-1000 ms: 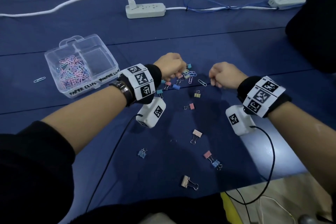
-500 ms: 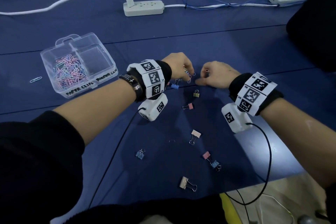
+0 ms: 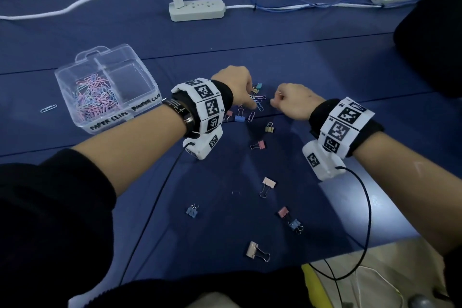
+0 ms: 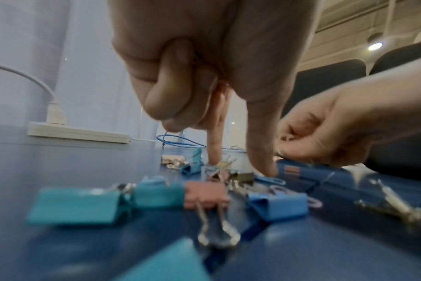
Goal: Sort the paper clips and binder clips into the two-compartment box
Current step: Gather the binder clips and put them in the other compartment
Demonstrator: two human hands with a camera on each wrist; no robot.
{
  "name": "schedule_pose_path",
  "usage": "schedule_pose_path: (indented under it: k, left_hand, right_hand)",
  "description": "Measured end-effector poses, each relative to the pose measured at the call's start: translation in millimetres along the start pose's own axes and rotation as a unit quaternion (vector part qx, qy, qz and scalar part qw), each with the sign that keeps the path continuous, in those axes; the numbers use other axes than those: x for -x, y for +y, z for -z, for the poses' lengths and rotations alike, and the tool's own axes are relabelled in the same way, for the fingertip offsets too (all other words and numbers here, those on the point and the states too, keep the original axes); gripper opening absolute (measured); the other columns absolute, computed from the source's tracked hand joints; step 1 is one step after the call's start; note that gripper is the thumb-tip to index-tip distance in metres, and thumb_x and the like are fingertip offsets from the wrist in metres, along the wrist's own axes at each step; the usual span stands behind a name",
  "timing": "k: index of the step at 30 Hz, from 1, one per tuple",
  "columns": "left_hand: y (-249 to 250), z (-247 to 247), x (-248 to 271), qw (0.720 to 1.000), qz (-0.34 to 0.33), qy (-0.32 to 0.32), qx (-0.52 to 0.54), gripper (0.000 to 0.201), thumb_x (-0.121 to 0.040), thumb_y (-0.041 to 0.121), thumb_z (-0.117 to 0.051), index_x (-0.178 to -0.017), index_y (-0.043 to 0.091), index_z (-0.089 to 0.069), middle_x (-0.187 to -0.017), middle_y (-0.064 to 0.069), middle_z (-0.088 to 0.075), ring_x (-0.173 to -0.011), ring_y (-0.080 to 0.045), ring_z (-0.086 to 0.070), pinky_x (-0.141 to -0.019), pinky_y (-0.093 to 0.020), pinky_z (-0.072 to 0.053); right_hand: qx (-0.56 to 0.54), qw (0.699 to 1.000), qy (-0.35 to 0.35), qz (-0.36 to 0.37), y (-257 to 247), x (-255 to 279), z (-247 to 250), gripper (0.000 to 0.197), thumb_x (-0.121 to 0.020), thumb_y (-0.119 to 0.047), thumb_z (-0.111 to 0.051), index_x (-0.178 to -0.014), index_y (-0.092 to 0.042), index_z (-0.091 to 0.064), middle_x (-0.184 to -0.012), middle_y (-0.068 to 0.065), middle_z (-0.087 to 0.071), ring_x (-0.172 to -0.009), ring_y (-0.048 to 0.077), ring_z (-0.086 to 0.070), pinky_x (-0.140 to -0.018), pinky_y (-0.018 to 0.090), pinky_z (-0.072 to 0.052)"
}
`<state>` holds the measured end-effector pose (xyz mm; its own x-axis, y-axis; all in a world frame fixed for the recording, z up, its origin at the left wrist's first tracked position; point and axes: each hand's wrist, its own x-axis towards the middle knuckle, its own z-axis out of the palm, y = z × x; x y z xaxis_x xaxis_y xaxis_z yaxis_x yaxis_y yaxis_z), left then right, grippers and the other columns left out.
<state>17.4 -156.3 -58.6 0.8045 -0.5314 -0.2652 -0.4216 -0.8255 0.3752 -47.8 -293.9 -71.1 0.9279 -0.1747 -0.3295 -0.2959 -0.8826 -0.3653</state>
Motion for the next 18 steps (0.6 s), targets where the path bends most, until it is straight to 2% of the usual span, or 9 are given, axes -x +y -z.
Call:
schedule_pose_path:
  k: [2,4,6,8,10,12,15,17,18]
  left_hand:
    - [4.5,-2.1,0.3,0.999,0.0,0.007,-0.036,0.047,-0.07,0.044,-0.075,-0.101,0.01,-0.066,-0.089,-0.003,-0.059,-0.09,-0.026,-0.061,-0.069,-0.029,-0.044]
    - [8.8,-3.3,0.4,0.998,-0.005,0.011,-0.065,0.038,-0.072,0.044,-0.074,-0.088,0.012,-0.06,-0.087,-0.004,-0.057,-0.085,-0.027,-0.059,-0.067,-0.03,-0.041]
    - [11.1,-4.0,0.1,0.996,-0.017,0.017,-0.087,0.029,-0.078,0.036,-0.07,-0.087,0.012,-0.056,-0.092,-0.008,-0.061,-0.087,-0.028,-0.059,-0.068,-0.032,-0.042]
    - [12.3,-5.1,-0.3,0.994,-0.032,0.033,-0.101,0.019,-0.084,0.022,-0.063,-0.096,0.008,-0.062,-0.104,-0.013,-0.065,-0.096,-0.032,-0.061,-0.071,-0.034,-0.041]
    - [13.4,-7.0,-0.1,0.991,-0.044,0.037,-0.118,0.022,-0.086,0.013,-0.057,-0.105,0.005,-0.063,-0.11,-0.015,-0.064,-0.1,-0.034,-0.061,-0.072,-0.034,-0.041]
    - [12.7,-6.9,0.7,0.99,-0.051,0.027,-0.127,0.023,-0.086,0.014,-0.055,-0.105,0.005,-0.064,-0.105,-0.014,-0.064,-0.097,-0.033,-0.061,-0.071,-0.034,-0.041]
    - [5.8,0.3,0.4,0.998,-0.026,0.019,-0.058,0.024,-0.087,0.024,-0.051,-0.086,0.003,-0.064,-0.088,-0.012,-0.06,-0.082,-0.029,-0.055,-0.071,-0.031,-0.042]
    - [1.3,8.4,0.7,0.998,0.006,0.005,0.06,0.03,-0.09,0.023,-0.043,-0.065,0.009,-0.05,-0.079,-0.01,-0.054,-0.073,-0.026,-0.047,-0.065,-0.028,-0.038]
    - [-0.8,12.4,1.3,0.99,0.024,-0.01,0.14,0.03,-0.09,0.018,-0.04,-0.061,0.011,-0.042,-0.071,-0.008,-0.047,-0.064,-0.023,-0.041,-0.057,-0.027,-0.035]
  right_hand:
    - [-0.066,0.997,0.043,0.001,-0.6,0.1,3.8,0.029,-0.094,-0.021,-0.042,-0.066,-0.02,-0.035,-0.093,0.007,-0.049,-0.087,0.024,-0.046,-0.074,0.028,-0.033]
    - [-0.12,0.99,0.072,-0.002,0.4,-0.1,7.0,0.024,-0.095,-0.019,-0.038,-0.072,-0.016,-0.036,-0.091,0.007,-0.047,-0.083,0.022,-0.043,-0.073,0.027,-0.031]
    - [-0.162,0.984,0.076,-0.017,2.0,-0.8,8.0,0.016,-0.095,-0.02,-0.036,-0.081,-0.013,-0.038,-0.085,0.005,-0.047,-0.083,0.022,-0.042,-0.074,0.03,-0.035]
    - [-0.185,0.98,0.068,-0.028,3.7,-1.6,7.8,0.02,-0.095,-0.02,-0.036,-0.075,-0.017,-0.037,-0.08,0.003,-0.047,-0.082,0.023,-0.043,-0.074,0.032,-0.038]
    - [-0.199,0.978,0.048,-0.03,4.5,-0.9,7.4,0.024,-0.092,-0.016,-0.036,-0.069,-0.02,-0.034,-0.077,0.006,-0.049,-0.072,0.023,-0.042,-0.063,0.03,-0.04]
    - [-0.255,0.967,0.012,-0.024,3.9,1.2,6.2,0.024,-0.092,-0.009,-0.035,-0.069,-0.017,-0.033,-0.065,0.005,-0.047,-0.056,0.017,-0.037,-0.044,0.022,-0.033]
    - [-0.355,0.935,-0.003,-0.013,3.8,3.5,6.7,0.029,-0.092,0.002,-0.031,-0.071,-0.017,-0.033,-0.06,0.007,-0.042,-0.037,0.005,-0.029,-0.033,0.013,-0.019]
    - [-0.386,0.923,0.002,-0.009,2.8,3.1,9.0,0.031,-0.09,0.006,-0.028,-0.075,-0.018,-0.037,-0.059,0.008,-0.041,-0.03,0.001,-0.026,-0.031,0.012,-0.018]
    - [-0.393,0.919,0.0,-0.01,1.9,2.9,10.5,0.031,-0.09,0.007,-0.026,-0.077,-0.019,-0.039,-0.06,0.008,-0.04,-0.029,0.001,-0.025,-0.031,0.012,-0.018]
